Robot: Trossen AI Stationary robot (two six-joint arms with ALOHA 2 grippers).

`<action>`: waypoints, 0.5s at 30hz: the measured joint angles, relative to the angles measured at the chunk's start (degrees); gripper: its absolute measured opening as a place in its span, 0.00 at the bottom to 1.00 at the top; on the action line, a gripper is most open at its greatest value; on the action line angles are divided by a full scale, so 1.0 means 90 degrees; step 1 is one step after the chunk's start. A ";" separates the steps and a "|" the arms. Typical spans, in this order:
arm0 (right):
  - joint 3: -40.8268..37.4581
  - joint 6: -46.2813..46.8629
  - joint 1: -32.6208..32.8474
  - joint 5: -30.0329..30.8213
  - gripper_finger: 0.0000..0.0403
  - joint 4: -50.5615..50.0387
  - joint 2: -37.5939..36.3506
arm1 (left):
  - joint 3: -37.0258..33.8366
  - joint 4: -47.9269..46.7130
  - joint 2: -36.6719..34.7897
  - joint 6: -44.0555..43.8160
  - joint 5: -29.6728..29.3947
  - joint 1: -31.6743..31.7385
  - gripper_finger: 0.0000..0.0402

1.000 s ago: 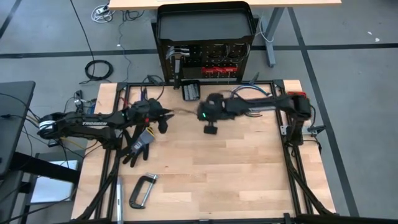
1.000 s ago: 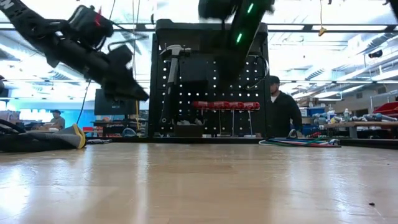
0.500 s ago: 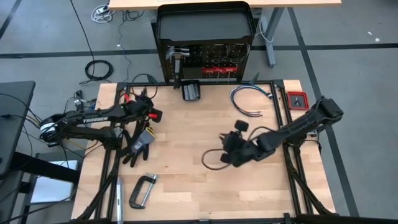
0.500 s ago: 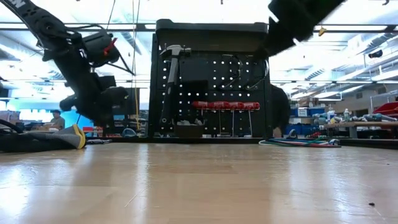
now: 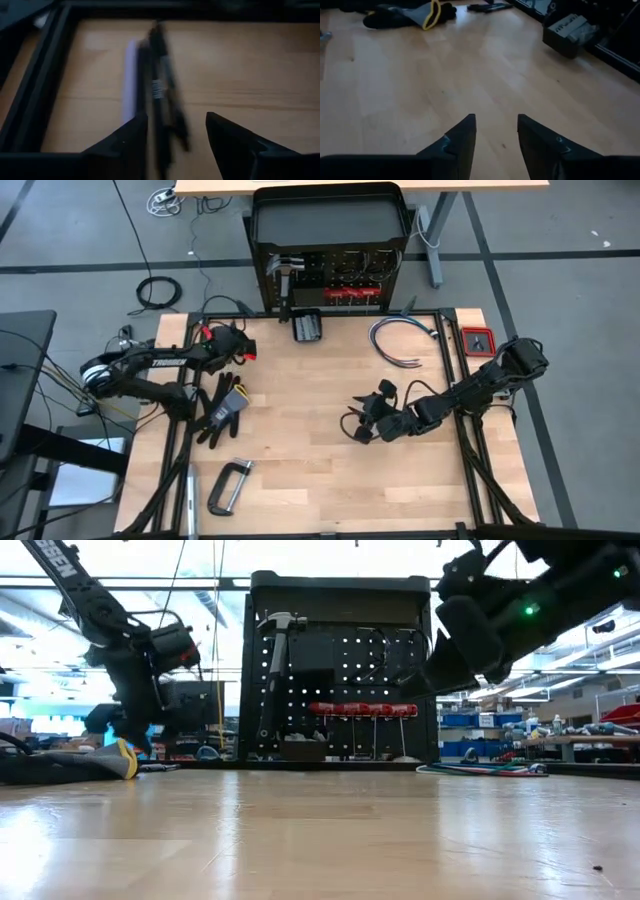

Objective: Hang tools onto peg board
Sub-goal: Move the pens to the center of the table

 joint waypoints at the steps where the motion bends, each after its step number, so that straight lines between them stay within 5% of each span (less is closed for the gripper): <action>1: -0.0047 0.0035 -0.0017 -0.0013 0.38 0.0062 -0.0002 | 0.0000 -0.0018 0.0106 -0.0062 0.0049 0.0150 0.51; 8: -0.0187 0.0088 -0.0051 -0.0110 0.38 0.0256 0.0003 | -0.0002 0.0165 0.0616 -0.0119 0.0155 0.0908 0.49; 15: -0.0188 -0.0014 -0.0074 -0.0113 0.38 0.0242 0.0003 | 0.0028 0.0335 0.1070 0.0028 0.0356 0.0950 0.49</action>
